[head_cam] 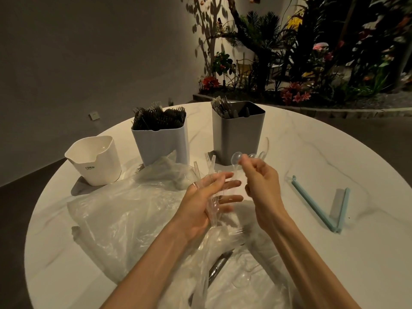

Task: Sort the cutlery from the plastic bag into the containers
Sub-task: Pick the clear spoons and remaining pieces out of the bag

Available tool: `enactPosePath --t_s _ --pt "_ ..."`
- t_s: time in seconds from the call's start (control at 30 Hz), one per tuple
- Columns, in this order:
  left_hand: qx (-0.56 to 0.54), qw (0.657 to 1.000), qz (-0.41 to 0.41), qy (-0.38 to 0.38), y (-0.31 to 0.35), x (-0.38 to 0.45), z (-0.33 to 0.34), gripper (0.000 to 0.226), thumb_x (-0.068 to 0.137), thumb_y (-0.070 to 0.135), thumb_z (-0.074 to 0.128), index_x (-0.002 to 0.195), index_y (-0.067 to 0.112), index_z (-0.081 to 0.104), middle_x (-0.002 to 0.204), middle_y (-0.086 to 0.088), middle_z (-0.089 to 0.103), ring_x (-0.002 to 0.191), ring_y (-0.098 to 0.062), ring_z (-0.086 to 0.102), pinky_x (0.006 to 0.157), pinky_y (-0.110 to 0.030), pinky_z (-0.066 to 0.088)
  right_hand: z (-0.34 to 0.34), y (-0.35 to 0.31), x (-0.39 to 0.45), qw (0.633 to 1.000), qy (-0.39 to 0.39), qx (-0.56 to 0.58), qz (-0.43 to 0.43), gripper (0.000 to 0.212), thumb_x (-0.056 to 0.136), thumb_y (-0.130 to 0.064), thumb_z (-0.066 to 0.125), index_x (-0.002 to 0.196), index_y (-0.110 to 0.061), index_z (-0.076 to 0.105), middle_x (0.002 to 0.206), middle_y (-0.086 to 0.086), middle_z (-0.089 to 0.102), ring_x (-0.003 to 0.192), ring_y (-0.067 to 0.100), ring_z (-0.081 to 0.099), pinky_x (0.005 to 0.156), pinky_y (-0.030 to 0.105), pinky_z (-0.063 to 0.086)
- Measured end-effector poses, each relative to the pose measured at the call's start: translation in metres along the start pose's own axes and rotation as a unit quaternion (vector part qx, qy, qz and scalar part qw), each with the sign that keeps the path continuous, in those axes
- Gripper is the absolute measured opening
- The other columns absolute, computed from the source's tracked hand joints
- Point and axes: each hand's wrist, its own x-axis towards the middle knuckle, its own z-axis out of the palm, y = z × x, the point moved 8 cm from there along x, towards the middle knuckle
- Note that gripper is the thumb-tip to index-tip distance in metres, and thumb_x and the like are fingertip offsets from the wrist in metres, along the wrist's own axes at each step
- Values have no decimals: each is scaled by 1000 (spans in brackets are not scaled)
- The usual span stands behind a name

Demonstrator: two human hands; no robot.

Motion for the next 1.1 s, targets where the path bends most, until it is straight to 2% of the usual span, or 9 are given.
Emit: enactPosePath --t_s 0.1,0.27,0.37,0.43,0.53,0.7,0.83,0.97,1.1 --pt "14 999 3 33 1 2 -9 15 97 19 62 105 10 71 79 -6 66 54 -12 56 46 -20 45 -5 5 6 999 6 -33 20 35 104 -40 48 93 -10 62 79 -2 54 75 10 47 76 28 42" --pt "-38 999 -22 -14 -2 5 -3 24 91 22 63 109 7 67 64 -2 43 40 -5 30 38 -16 25 5 -1 2 997 -75 -34 -12 38 109 -31 40 86 -10 63 77 0 70 71 10 67 67 26 51" --pt "-130 989 -57 -50 -4 4 1 30 95 18 59 119 2 65 71 -5 46 47 -7 31 42 -18 28 4 -2 3 995 -89 -52 -20 38 110 -28 38 83 -7 54 64 2 59 63 12 65 69 31 51" --pt "-190 977 -66 -69 -2 5 3 34 90 9 57 119 -2 69 79 -9 53 55 -9 37 47 -19 35 5 2 3 995 -100 1 10 33 110 -28 37 87 -9 50 64 2 51 56 12 57 59 27 49" --pt "-192 976 -59 -79 2 4 4 35 88 4 55 118 1 72 86 -11 59 58 -9 45 49 -18 42 7 5 3 990 -116 68 51 25 110 -31 37 97 -11 45 63 -3 38 49 7 32 45 19 30" --pt "-177 971 -64 -146 5 -4 11 49 94 4 48 141 16 58 77 -10 53 47 -6 35 42 -16 33 6 4 5 990 -125 23 54 48 88 -54 68 96 -8 62 56 -5 31 50 10 23 44 21 24" --pt "-137 975 -55 -165 5 -8 15 50 96 7 45 142 25 57 75 -9 54 44 -5 32 41 -15 28 13 4 -4 985 -165 -4 46 30 82 -41 79 94 -13 80 54 -2 33 47 9 23 43 21 22" --pt "-128 988 -31 -83 6 1 3 38 97 13 51 134 13 61 79 -10 57 45 -4 33 39 -14 31 -7 -2 5 998 -53 34 5 27 88 -39 74 90 -12 77 51 -6 37 46 8 27 43 20 26" --pt "-154 988 5 -2 8 6 -11 29 101 32 52 116 8 60 72 -8 54 42 -4 31 36 -14 28 -5 2 7 998 -59 -35 1 30 94 -38 69 90 -8 73 56 -4 44 49 5 35 46 16 31"
